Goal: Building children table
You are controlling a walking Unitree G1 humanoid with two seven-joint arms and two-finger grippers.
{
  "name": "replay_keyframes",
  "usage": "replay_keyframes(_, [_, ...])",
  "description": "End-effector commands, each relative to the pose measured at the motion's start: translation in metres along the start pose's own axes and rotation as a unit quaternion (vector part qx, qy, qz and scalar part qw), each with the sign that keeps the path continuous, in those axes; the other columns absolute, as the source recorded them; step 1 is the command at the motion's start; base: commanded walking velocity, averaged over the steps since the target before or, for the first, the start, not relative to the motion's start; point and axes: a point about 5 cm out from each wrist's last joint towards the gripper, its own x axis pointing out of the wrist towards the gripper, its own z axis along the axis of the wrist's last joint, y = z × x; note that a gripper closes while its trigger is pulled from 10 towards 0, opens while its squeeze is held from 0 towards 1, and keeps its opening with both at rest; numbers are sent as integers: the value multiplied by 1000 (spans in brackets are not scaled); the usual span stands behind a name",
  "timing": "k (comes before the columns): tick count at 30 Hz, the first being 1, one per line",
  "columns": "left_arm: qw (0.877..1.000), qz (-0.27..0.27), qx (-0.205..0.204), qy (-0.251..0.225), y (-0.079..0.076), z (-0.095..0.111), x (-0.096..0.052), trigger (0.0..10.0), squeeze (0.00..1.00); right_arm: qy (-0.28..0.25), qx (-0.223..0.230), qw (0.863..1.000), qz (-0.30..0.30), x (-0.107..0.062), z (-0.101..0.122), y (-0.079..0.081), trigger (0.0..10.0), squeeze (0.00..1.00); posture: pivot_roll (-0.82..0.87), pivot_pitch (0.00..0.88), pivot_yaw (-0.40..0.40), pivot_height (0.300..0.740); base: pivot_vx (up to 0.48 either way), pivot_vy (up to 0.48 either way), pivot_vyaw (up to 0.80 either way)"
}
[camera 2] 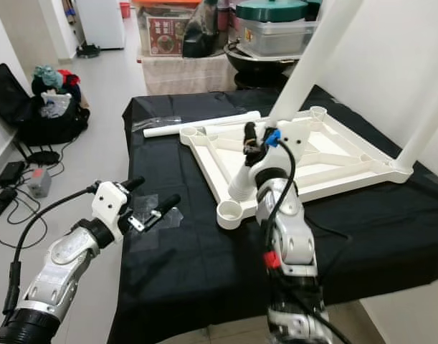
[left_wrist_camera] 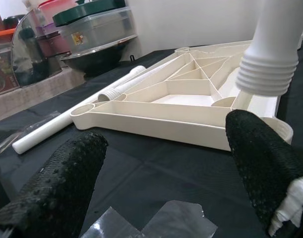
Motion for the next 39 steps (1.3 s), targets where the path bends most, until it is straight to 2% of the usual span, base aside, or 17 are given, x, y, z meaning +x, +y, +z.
replay_keyframes(1, [1000, -2, 1, 8, -4, -2, -1, 10000, 0, -27, 3, 999, 29, -4, 5, 6, 10000, 0, 32, 0, -62, 740, 0, 0, 0])
replay_keyframes(5, [1000, -1, 1, 8, -4, -2, -1, 10000, 0, -26, 11, 999, 42, -6, 1, 7, 10000, 0, 37, 0, -65, 740, 0, 0, 0])
replay_keyframes(9, [1000, 1, 2, 10, -3, -3, -2, 10000, 0, -15, 22, 996, 79, -8, -16, 12, 10000, 0, 38, 0, -66, 740, 0, 0, 0])
replay_keyframes(17, [1000, 0, 1, 9, -5, -2, -2, 10000, 0, -4, -2, 997, 81, -7, -37, 1, 10000, 0, 55, 0, -74, 740, 0, 0, 0])
replay_keyframes(18, [1000, 1, 2, 10, -4, -2, -3, 10000, 0, -6, -23, 996, 83, -7, -41, 0, 10000, 0, 55, 0, -74, 740, 0, 0, 0])
replay_keyframes(25, [1000, 3, 3, 10, -4, -1, -3, 10000, 0, -9, -66, 994, 89, -7, -46, -3, 10000, 0, 58, 0, -74, 740, 0, 0, 0])
replay_keyframes(35, [1000, -1, 1, 11, -6, -2, -2, 10000, 0, -3, -51, 995, 90, -10, -54, -5, 10000, 0, 46, 0, -68, 740, 0, 0, 0])
replay_keyframes(39, [1000, -6, 4, 11, -4, -1, 1, 10000, 0, 10, -50, 993, 104, -17, -62, -3, 10000, 0, 44, 0, -68, 740, 0, 0, 0])
